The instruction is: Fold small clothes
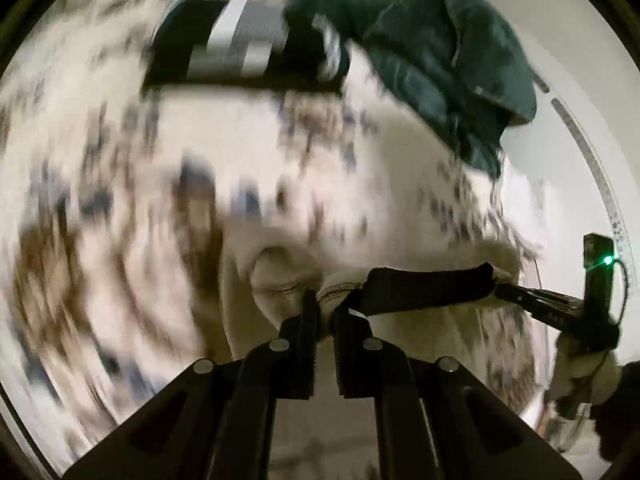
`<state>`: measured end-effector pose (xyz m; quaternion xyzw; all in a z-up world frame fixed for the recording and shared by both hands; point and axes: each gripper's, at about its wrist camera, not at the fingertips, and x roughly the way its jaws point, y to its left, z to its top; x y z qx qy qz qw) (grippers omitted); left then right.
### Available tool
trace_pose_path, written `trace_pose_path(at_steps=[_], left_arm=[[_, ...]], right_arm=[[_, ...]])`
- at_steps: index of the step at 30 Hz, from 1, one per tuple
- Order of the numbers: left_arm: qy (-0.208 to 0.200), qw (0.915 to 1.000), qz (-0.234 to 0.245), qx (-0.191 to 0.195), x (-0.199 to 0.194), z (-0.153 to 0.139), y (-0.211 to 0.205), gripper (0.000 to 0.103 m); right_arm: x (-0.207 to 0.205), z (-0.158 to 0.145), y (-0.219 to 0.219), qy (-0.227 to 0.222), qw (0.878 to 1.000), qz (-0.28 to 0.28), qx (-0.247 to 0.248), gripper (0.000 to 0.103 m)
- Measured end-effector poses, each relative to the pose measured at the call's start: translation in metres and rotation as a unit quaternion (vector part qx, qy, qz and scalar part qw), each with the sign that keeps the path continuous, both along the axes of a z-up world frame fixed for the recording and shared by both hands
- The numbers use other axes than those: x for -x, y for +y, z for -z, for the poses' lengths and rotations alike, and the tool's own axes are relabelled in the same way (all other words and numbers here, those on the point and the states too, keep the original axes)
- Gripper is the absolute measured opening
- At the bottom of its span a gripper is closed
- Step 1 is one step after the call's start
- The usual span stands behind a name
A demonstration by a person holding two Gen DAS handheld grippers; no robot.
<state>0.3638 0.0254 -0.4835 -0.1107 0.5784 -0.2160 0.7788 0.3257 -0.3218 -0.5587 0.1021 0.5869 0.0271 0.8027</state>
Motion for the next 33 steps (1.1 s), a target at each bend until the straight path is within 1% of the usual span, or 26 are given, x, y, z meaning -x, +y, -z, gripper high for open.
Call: trace_pose_path(at_steps=[1, 3, 4, 5, 6, 7, 8, 9, 10, 12, 15, 16, 17, 18, 19, 20, 22, 23, 24, 25, 26, 27, 28, 30, 32, 33], left_arm=[[0.023, 0.9997, 0.0, -0.001, 0.013, 0.013, -0.001, 0.007], [0.062, 0.9979, 0.0, -0.018, 0.036, 0.04, -0.001, 0.01], [0.074, 0.9971, -0.001, -0.021, 0.042, 0.046, 0.0, 0.014], [0.092, 0.9951, -0.007, -0.034, 0.051, 0.053, 0.003, 0.027], [0.101, 0.9942, -0.013, -0.034, 0.058, 0.056, 0.006, 0.035], [0.107, 0.9939, -0.021, -0.018, 0.065, 0.055, 0.012, 0.039], [0.113, 0.993, -0.034, -0.003, 0.073, 0.053, 0.021, 0.049], [0.118, 0.9918, -0.048, 0.005, 0.077, 0.05, 0.028, 0.058], [0.121, 0.991, -0.058, 0.013, 0.078, 0.047, 0.033, 0.059], [0.124, 0.9882, -0.089, 0.016, 0.076, 0.041, 0.047, 0.06], [0.116, 0.9838, -0.134, 0.028, 0.053, 0.034, 0.061, 0.06], [0.107, 0.9828, -0.147, 0.035, 0.043, 0.031, 0.063, 0.06], [0.098, 0.9817, -0.159, 0.037, 0.029, 0.029, 0.065, 0.06], [0.095, 0.9803, -0.17, 0.033, 0.02, 0.029, 0.065, 0.06], [0.092, 0.9784, -0.181, 0.041, 0.009, 0.028, 0.065, 0.06], [0.091, 0.9768, -0.186, 0.054, -0.005, 0.031, 0.062, 0.06], [0.088, 0.9767, -0.187, 0.058, -0.024, 0.037, 0.056, 0.06], [0.086, 0.9785, -0.178, 0.057, -0.038, 0.045, 0.048, 0.06], [0.088, 0.9801, -0.173, 0.041, -0.043, 0.051, 0.045, 0.06], [0.092, 0.9816, -0.168, 0.007, -0.047, 0.061, 0.041, 0.06], [0.096, 0.9823, -0.161, -0.007, -0.052, 0.074, 0.039, 0.06], [0.111, 0.9803, -0.163, -0.016, -0.055, 0.089, 0.042, 0.06], [0.121, 0.9784, -0.167, -0.015, -0.055, 0.097, 0.045, 0.06], [0.132, 0.9755, -0.175, 0.017, -0.053, 0.11, 0.057, 0.062], [0.138, 0.9706, -0.191, 0.051, -0.05, 0.108, 0.069, 0.062], [0.138, 0.9679, -0.2, 0.063, -0.046, 0.103, 0.073, 0.061]], right_arm=[[0.015, 0.008, 0.0, 0.005, 1.0, -0.006, -0.002, 0.006], [0.037, 0.031, 0.001, 0.021, 1.0, -0.018, 0.001, 0.007], [0.045, 0.042, 0.0, 0.035, 0.999, -0.029, 0.001, 0.008], [0.051, 0.05, 0.0, 0.049, 0.998, -0.036, 0.002, 0.012], [0.055, 0.06, -0.001, 0.075, 0.996, -0.045, 0.001, 0.017], [0.059, 0.066, -0.003, 0.098, 0.994, -0.047, 0.001, 0.03], [0.063, 0.071, -0.007, 0.117, 0.992, -0.046, -0.005, 0.041], [0.067, 0.075, -0.013, 0.133, 0.99, -0.042, -0.013, 0.043], [0.071, 0.075, -0.019, 0.14, 0.989, -0.035, -0.019, 0.044], [0.076, 0.07, -0.034, 0.14, 0.99, -0.01, -0.03, 0.044], [0.079, 0.052, -0.068, 0.111, 0.989, 0.066, -0.075, 0.044], [0.078, 0.043, -0.084, 0.088, 0.985, 0.106, -0.1, 0.046], [0.075, 0.037, -0.093, 0.072, 0.982, 0.131, -0.118, 0.05], [0.07, 0.032, -0.101, 0.055, 0.977, 0.152, -0.136, 0.052], [0.061, 0.029, -0.108, 0.042, 0.972, 0.17, -0.155, 0.053], [0.053, 0.029, -0.111, 0.035, 0.969, 0.177, -0.167, 0.053], [0.029, 0.031, -0.112, 0.027, 0.962, 0.177, -0.204, 0.053], [0.015, 0.039, -0.108, 0.026, 0.957, 0.16, -0.238, 0.053], [0.008, 0.043, -0.103, 0.028, 0.958, 0.154, -0.241, 0.053], [0.004, 0.051, -0.1, 0.031, 0.961, 0.155, -0.229, 0.053], [0.003, 0.062, -0.1, 0.036, 0.963, 0.159, -0.214, 0.053], [0.003, 0.071, -0.103, 0.043, 0.962, 0.17, -0.209, 0.053], [0.006, 0.086, -0.113, 0.057, 0.957, 0.197, -0.204, 0.052], [0.013, 0.114, -0.131, 0.092, 0.947, 0.242, -0.19, 0.051], [0.019, 0.129, -0.14, 0.099, 0.94, 0.25, -0.208, 0.048], [0.018, 0.127, -0.139, 0.1, 0.941, 0.249, -0.207, 0.048]])
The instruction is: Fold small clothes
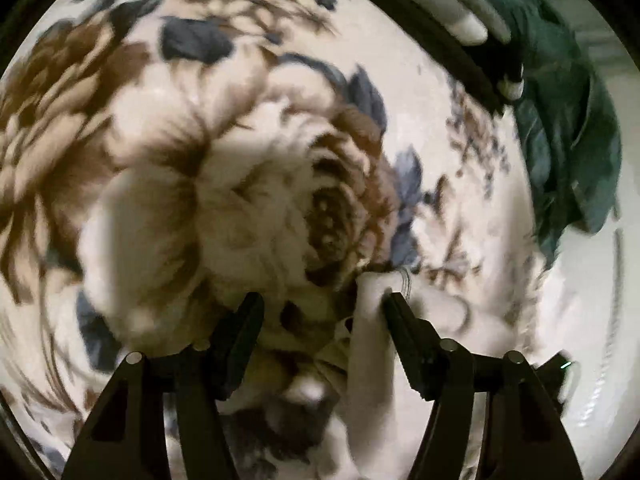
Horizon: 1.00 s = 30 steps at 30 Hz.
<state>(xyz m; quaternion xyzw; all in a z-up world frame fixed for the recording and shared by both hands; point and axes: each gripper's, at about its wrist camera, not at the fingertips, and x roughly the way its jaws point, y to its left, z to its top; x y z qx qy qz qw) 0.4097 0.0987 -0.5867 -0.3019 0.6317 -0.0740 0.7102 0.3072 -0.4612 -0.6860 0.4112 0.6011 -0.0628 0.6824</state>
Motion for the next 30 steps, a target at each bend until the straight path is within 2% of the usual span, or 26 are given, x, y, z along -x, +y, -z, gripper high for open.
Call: trace_pose_path(at_steps=[3, 6, 8, 10, 11, 12, 13, 17, 20, 22, 23, 24, 25, 26, 27, 30], left_arm=[[-0.009, 0.999, -0.029, 0.033, 0.01, -0.015, 0.011, 0.06], [-0.015, 0.9981, -0.025, 0.055, 0.01, -0.021, 0.006, 0.06], [-0.015, 0.9982, -0.012, 0.057, 0.004, -0.02, -0.008, 0.06], [-0.021, 0.9973, -0.013, 0.069, -0.001, -0.015, -0.015, 0.055], [-0.028, 0.9976, -0.013, 0.063, -0.003, -0.013, -0.018, 0.027], [-0.027, 0.9982, -0.01, 0.053, -0.004, -0.011, -0.021, 0.006], [-0.027, 0.9986, -0.012, 0.043, -0.006, -0.009, -0.021, 0.006], [-0.025, 0.9992, -0.026, 0.016, -0.002, -0.003, -0.009, 0.006], [-0.023, 0.9986, -0.044, 0.018, 0.002, -0.003, 0.005, 0.006], [-0.025, 0.9962, -0.068, 0.048, 0.006, -0.005, 0.018, 0.009], [-0.024, 0.9935, -0.081, 0.077, 0.011, -0.006, 0.027, 0.024], [-0.024, 0.9918, -0.085, 0.092, 0.014, -0.006, 0.03, 0.059], [-0.028, 0.9888, -0.091, 0.115, 0.02, -0.006, 0.034, 0.074], [-0.034, 0.985, -0.096, 0.139, 0.027, -0.003, 0.036, 0.079], [-0.031, 0.9821, -0.096, 0.159, 0.032, 0.002, 0.036, 0.079], [-0.006, 0.9771, -0.07, 0.201, 0.045, 0.023, 0.017, 0.079]], right_arm=[[0.004, -0.023, 0.002, -0.01, 1.0, -0.003, 0.015, 0.048], [0.01, -0.055, -0.003, -0.071, 0.997, 0.019, -0.002, 0.05], [0.002, -0.058, 0.001, -0.087, 0.996, 0.016, -0.02, 0.051], [-0.01, -0.046, 0.009, -0.075, 0.996, 0.008, -0.054, 0.051], [-0.012, -0.045, 0.011, -0.076, 0.995, 0.009, -0.057, 0.043], [-0.014, -0.044, 0.015, -0.079, 0.995, 0.008, -0.055, 0.029], [-0.015, -0.043, 0.022, -0.078, 0.996, 0.01, -0.05, 0.007], [-0.005, -0.041, 0.002, -0.064, 0.994, 0.079, -0.037, 0.006], [-0.002, -0.029, -0.005, -0.038, 0.995, 0.077, -0.041, 0.006], [-0.005, -0.029, -0.001, -0.037, 0.996, 0.061, -0.059, 0.009], [-0.007, -0.031, 0.0, -0.038, 0.996, 0.06, -0.063, 0.026], [-0.006, -0.034, -0.001, -0.035, 0.995, 0.058, -0.068, 0.045], [-0.003, -0.037, -0.003, -0.041, 0.994, 0.058, -0.082, 0.064], [0.001, -0.039, -0.005, -0.05, 0.993, 0.057, -0.094, 0.076], [0.005, -0.039, -0.006, -0.057, 0.991, 0.051, -0.111, 0.078], [0.007, -0.01, 0.006, -0.016, 0.988, 0.0, -0.153, 0.08]])
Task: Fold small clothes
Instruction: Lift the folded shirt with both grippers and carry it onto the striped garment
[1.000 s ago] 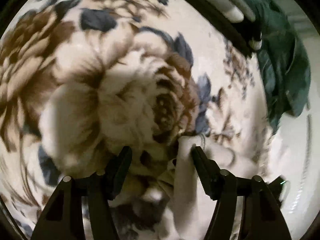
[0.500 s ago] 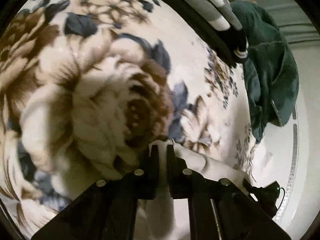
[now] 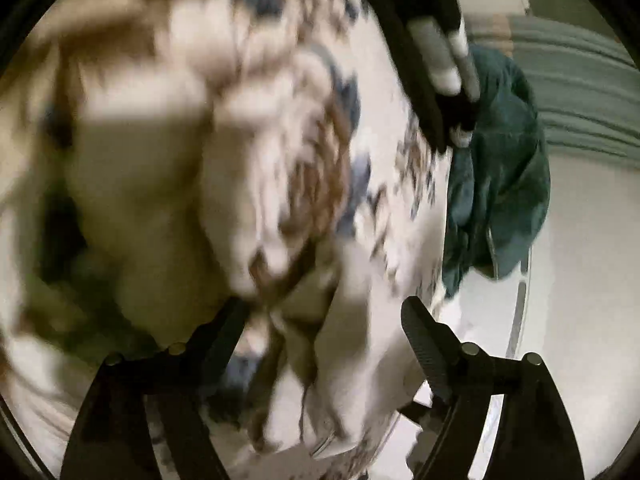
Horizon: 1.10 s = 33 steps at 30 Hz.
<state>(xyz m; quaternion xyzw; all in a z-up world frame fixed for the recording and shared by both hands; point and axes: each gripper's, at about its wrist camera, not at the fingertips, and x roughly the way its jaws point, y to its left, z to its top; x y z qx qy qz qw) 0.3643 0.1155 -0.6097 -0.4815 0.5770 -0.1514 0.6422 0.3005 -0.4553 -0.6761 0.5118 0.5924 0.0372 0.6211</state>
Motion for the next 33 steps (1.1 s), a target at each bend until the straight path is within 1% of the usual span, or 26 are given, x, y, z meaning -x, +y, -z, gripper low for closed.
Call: trace_pose_path(at_steps=[2, 3, 4, 5, 6, 7, 9, 12, 14, 15, 16, 18, 20, 21, 23, 25, 27, 28, 30, 31, 32, 33], left_arm=[[0.005, 0.9996, 0.028, 0.008, 0.003, 0.008, -0.019, 0.079], [0.005, 0.9992, 0.038, 0.013, 0.004, 0.011, -0.029, 0.079], [0.003, 0.9989, 0.046, 0.006, 0.005, 0.012, -0.038, 0.077], [-0.006, 0.9988, 0.048, -0.006, 0.005, 0.009, -0.044, 0.073], [-0.016, 0.9987, 0.048, -0.005, 0.006, 0.006, -0.049, 0.034], [-0.021, 0.9984, 0.052, -0.01, 0.005, 0.002, -0.052, 0.017], [-0.036, 0.9973, 0.056, -0.033, 0.003, -0.008, -0.056, 0.015], [-0.044, 0.997, 0.047, -0.043, -0.001, -0.026, -0.051, 0.014], [-0.054, 0.9962, 0.052, -0.046, -0.008, -0.046, -0.049, 0.014], [-0.058, 0.9958, 0.053, -0.047, -0.011, -0.05, -0.051, 0.014], [-0.063, 0.9954, 0.051, -0.05, -0.019, -0.059, -0.05, 0.014], [-0.079, 0.995, 0.045, -0.041, -0.038, -0.083, -0.043, 0.014], [-0.098, 0.9937, 0.042, -0.036, -0.059, -0.101, -0.035, 0.014], [-0.106, 0.9928, 0.042, -0.038, -0.069, -0.11, -0.03, 0.014], [-0.132, 0.9894, 0.039, -0.047, -0.103, -0.139, -0.018, 0.014], [-0.15, 0.9866, 0.034, -0.055, -0.139, -0.159, -0.008, 0.014], [-0.161, 0.9843, 0.026, -0.067, -0.173, -0.174, 0.001, 0.015], [-0.167, 0.9832, 0.02, -0.07, -0.194, -0.18, 0.008, 0.015], [-0.18, 0.9795, 0.011, -0.089, -0.239, -0.19, 0.019, 0.015], [-0.187, 0.9775, 0.009, -0.098, -0.263, -0.191, 0.023, 0.015], [-0.192, 0.9751, 0.01, -0.111, -0.293, -0.192, 0.028, 0.015], [-0.193, 0.9738, 0.012, -0.119, -0.307, -0.189, 0.031, 0.015]], right_arm=[[0.0, 0.021, 0.011, 0.014, 0.999, -0.019, -0.034, 0.08], [-0.002, 0.025, 0.016, 0.012, 0.999, -0.026, -0.042, 0.08], [-0.004, 0.027, 0.022, 0.002, 0.998, -0.032, -0.046, 0.08], [-0.007, 0.026, 0.03, -0.008, 0.998, -0.04, -0.047, 0.072], [-0.009, 0.025, 0.035, -0.01, 0.998, -0.047, -0.048, 0.059], [-0.013, 0.025, 0.045, -0.011, 0.997, -0.057, -0.047, 0.025], [-0.017, 0.018, 0.054, -0.018, 0.998, -0.058, -0.026, 0.021], [-0.021, 0.0, 0.06, -0.034, 0.998, -0.043, -0.018, 0.018], [-0.028, -0.021, 0.065, -0.046, 0.998, -0.039, -0.013, 0.017], [-0.032, -0.029, 0.068, -0.05, 0.998, -0.042, -0.01, 0.017], [-0.038, -0.041, 0.072, -0.055, 0.997, -0.047, -0.003, 0.017], [-0.055, -0.064, 0.081, -0.071, 0.996, -0.056, 0.004, 0.016], [-0.078, -0.092, 0.093, -0.095, 0.993, -0.065, 0.009, 0.016], [-0.092, -0.103, 0.097, -0.104, 0.992, -0.065, 0.01, 0.016], [-0.129, -0.132, 0.11, -0.129, 0.989, -0.067, 0.011, 0.016], [-0.173, -0.155, 0.123, -0.151, 0.986, -0.07, 0.013, 0.016], [-0.211, -0.171, 0.131, -0.172, 0.982, -0.072, 0.015, 0.016], [-0.241, -0.18, 0.14, -0.186, 0.98, -0.074, 0.015, 0.016], [-0.285, -0.189, 0.152, -0.205, 0.976, -0.078, 0.017, 0.016], [-0.32, -0.192, 0.162, -0.217, 0.973, -0.081, 0.017, 0.016], [-0.344, -0.191, 0.169, -0.222, 0.971, -0.084, 0.02, 0.016], [-0.369, -0.19, 0.174, -0.226, 0.97, -0.085, 0.026, 0.016]])
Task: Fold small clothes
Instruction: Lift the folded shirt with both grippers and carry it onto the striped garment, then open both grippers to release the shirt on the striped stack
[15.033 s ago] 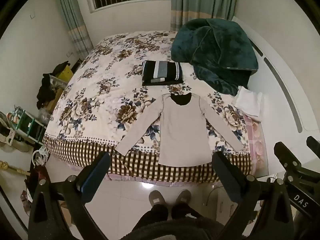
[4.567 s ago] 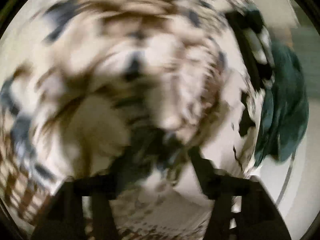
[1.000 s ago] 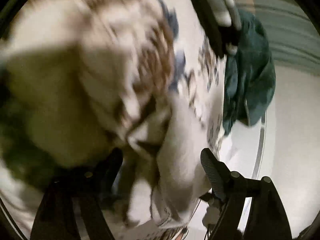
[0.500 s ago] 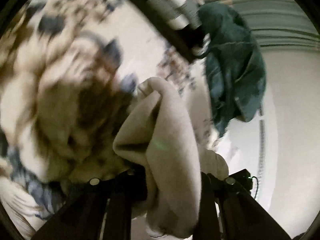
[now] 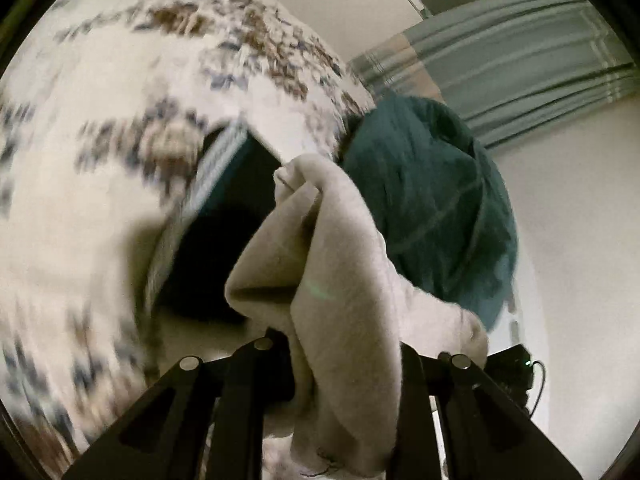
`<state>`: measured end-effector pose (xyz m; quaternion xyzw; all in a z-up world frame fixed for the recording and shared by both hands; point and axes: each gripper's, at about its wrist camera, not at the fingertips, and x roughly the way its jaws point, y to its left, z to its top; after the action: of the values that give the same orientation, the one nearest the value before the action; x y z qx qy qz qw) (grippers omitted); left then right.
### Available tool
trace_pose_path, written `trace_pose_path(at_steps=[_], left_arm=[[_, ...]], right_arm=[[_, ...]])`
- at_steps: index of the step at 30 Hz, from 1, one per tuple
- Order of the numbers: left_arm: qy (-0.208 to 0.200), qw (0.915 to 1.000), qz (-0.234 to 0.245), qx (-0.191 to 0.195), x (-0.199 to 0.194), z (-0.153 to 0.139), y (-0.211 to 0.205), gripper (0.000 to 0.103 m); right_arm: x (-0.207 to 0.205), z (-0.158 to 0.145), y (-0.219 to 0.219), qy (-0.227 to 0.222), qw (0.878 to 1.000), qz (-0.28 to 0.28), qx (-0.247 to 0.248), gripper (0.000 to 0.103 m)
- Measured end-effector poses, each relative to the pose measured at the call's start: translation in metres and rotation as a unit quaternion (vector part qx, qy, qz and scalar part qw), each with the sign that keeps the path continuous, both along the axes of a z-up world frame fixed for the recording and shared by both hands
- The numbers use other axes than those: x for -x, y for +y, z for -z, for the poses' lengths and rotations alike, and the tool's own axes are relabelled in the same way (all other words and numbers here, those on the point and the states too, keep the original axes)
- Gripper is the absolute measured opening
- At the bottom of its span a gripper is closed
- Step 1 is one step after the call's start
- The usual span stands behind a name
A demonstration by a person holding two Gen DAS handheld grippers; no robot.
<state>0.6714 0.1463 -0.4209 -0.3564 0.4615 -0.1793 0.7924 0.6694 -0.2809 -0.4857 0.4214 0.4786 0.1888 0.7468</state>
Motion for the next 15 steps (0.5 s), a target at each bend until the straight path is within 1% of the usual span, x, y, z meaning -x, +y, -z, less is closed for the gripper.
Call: trace_pose_path(at_steps=[1, 2, 3, 5, 7, 8, 9, 10, 11, 12, 13, 14, 15], left_arm=[[-0.001, 0.9999, -0.001, -0.012, -0.019, 0.004, 0.005, 0.015], [0.003, 0.9998, 0.0, -0.021, -0.042, 0.012, 0.009, 0.016], [0.008, 0.9996, -0.001, -0.029, -0.053, 0.02, 0.01, 0.018], [0.03, 0.9986, 0.002, -0.043, -0.08, 0.046, 0.013, 0.018], [0.066, 0.9968, 0.007, -0.045, -0.097, 0.073, 0.019, 0.018], [0.07, 0.9963, 0.006, -0.048, -0.096, 0.078, 0.02, 0.021], [0.07, 0.996, 0.006, -0.056, -0.095, 0.078, 0.022, 0.028], [0.068, 0.9952, 0.004, -0.071, -0.094, 0.077, 0.023, 0.034], [0.065, 0.9933, -0.001, -0.095, -0.092, 0.072, 0.023, 0.047], [0.062, 0.9909, -0.009, -0.119, -0.088, 0.065, 0.022, 0.068], [0.061, 0.9865, -0.017, -0.151, -0.083, 0.057, 0.02, 0.079], [0.062, 0.981, -0.026, -0.182, -0.081, 0.051, 0.017, 0.088], [0.062, 0.9755, -0.036, -0.208, -0.082, 0.049, 0.016, 0.088]], right_arm=[[-0.027, 0.004, 0.006, 0.0, 1.0, -0.001, 0.005, 0.016], [-0.044, 0.009, 0.01, 0.003, 1.0, 0.001, 0.01, 0.016], [-0.068, 0.018, 0.016, 0.008, 1.0, 0.002, 0.022, 0.016], [-0.099, 0.034, 0.024, 0.02, 0.999, 0.006, 0.045, 0.016], [-0.121, 0.051, 0.029, 0.039, 0.997, 0.011, 0.073, 0.017], [-0.126, 0.057, 0.03, 0.049, 0.995, 0.013, 0.086, 0.018], [-0.126, 0.062, 0.03, 0.053, 0.994, 0.013, 0.092, 0.02], [-0.128, 0.064, 0.032, 0.062, 0.992, 0.012, 0.109, 0.026], [-0.13, 0.061, 0.033, 0.066, 0.989, 0.007, 0.13, 0.043], [-0.129, 0.056, 0.035, 0.066, 0.985, 0.002, 0.159, 0.052], [-0.132, 0.051, 0.04, 0.064, 0.978, -0.005, 0.2, 0.068], [-0.124, 0.049, 0.04, 0.061, 0.971, -0.007, 0.233, 0.077], [-0.119, 0.041, 0.046, 0.058, 0.957, -0.004, 0.286, 0.079]])
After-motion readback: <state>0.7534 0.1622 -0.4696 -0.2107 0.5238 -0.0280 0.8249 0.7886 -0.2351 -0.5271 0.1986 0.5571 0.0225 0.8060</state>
